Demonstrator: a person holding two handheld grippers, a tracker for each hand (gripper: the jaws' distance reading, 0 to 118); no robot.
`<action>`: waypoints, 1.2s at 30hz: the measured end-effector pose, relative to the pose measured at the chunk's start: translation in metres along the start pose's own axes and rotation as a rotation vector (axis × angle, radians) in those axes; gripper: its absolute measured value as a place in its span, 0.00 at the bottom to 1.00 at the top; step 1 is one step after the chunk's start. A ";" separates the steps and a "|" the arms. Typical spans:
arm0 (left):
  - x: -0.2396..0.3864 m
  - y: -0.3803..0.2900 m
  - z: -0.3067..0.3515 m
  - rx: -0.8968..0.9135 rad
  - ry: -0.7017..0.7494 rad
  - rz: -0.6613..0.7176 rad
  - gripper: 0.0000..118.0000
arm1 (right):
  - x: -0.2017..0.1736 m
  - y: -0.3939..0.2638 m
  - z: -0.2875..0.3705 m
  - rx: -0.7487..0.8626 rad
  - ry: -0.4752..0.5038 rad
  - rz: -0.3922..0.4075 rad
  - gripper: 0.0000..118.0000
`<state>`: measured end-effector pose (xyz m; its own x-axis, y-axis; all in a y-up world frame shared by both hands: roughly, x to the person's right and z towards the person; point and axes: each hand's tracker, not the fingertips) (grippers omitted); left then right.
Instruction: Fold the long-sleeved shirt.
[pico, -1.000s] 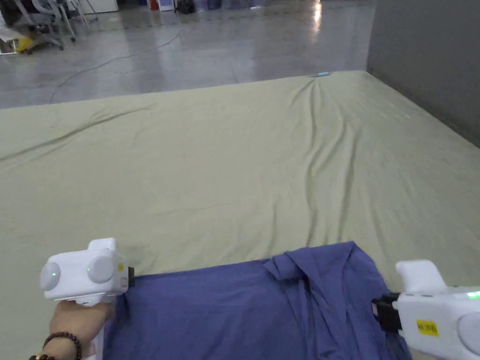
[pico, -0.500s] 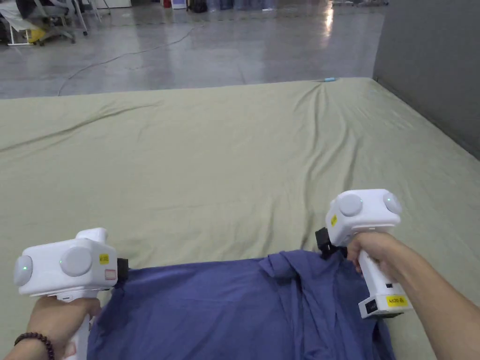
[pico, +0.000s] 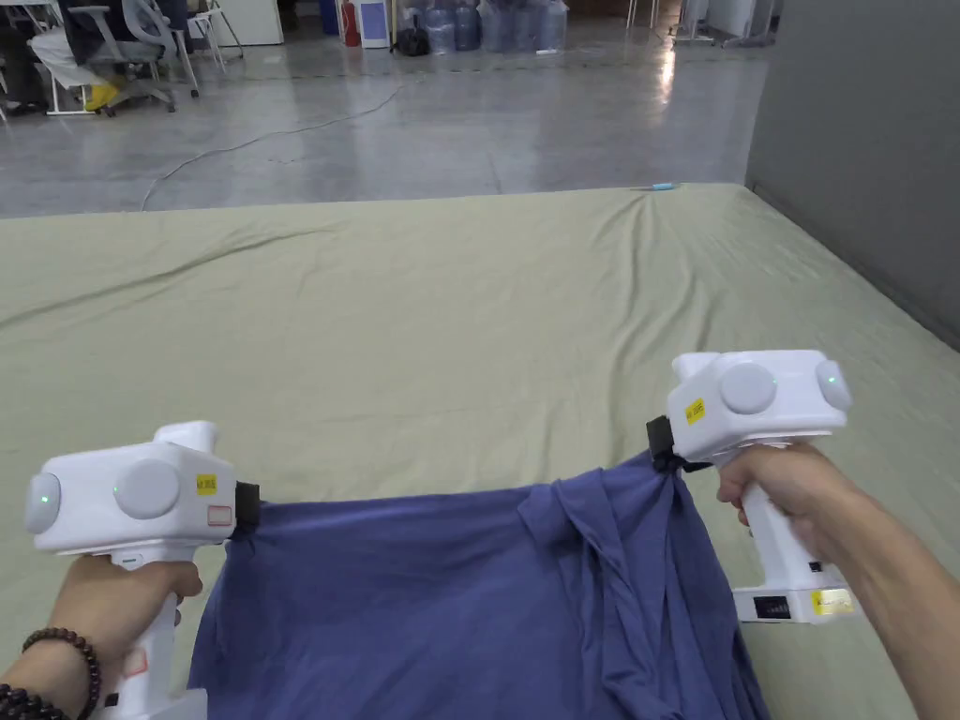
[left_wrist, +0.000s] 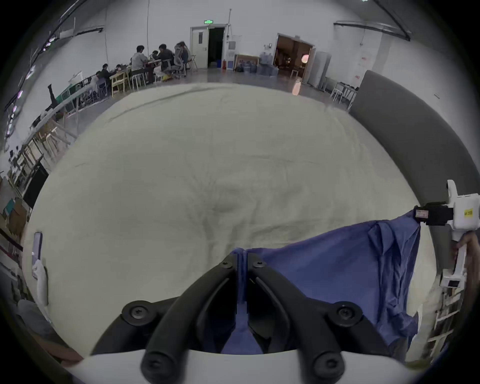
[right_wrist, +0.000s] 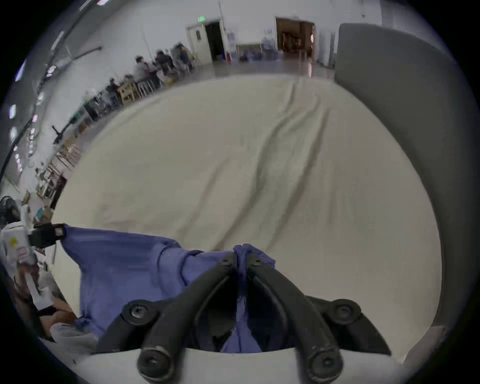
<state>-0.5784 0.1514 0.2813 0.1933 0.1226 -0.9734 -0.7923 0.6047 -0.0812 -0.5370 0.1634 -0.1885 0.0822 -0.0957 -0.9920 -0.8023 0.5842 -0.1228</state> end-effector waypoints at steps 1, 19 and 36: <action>-0.001 -0.003 0.015 0.011 -0.002 -0.012 0.00 | -0.005 -0.006 0.019 0.031 -0.018 0.034 0.01; -0.035 -0.189 0.097 -0.118 -0.015 -0.029 0.00 | -0.024 -0.240 0.110 -0.057 -0.056 0.099 0.01; -0.004 -0.175 0.122 0.006 -0.039 -0.037 0.97 | -0.042 -0.223 0.131 0.057 -0.153 0.098 0.84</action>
<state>-0.3702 0.1410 0.3258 0.2449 0.1302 -0.9608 -0.7809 0.6138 -0.1158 -0.2835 0.1429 -0.1231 0.0973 0.0851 -0.9916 -0.7765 0.6297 -0.0222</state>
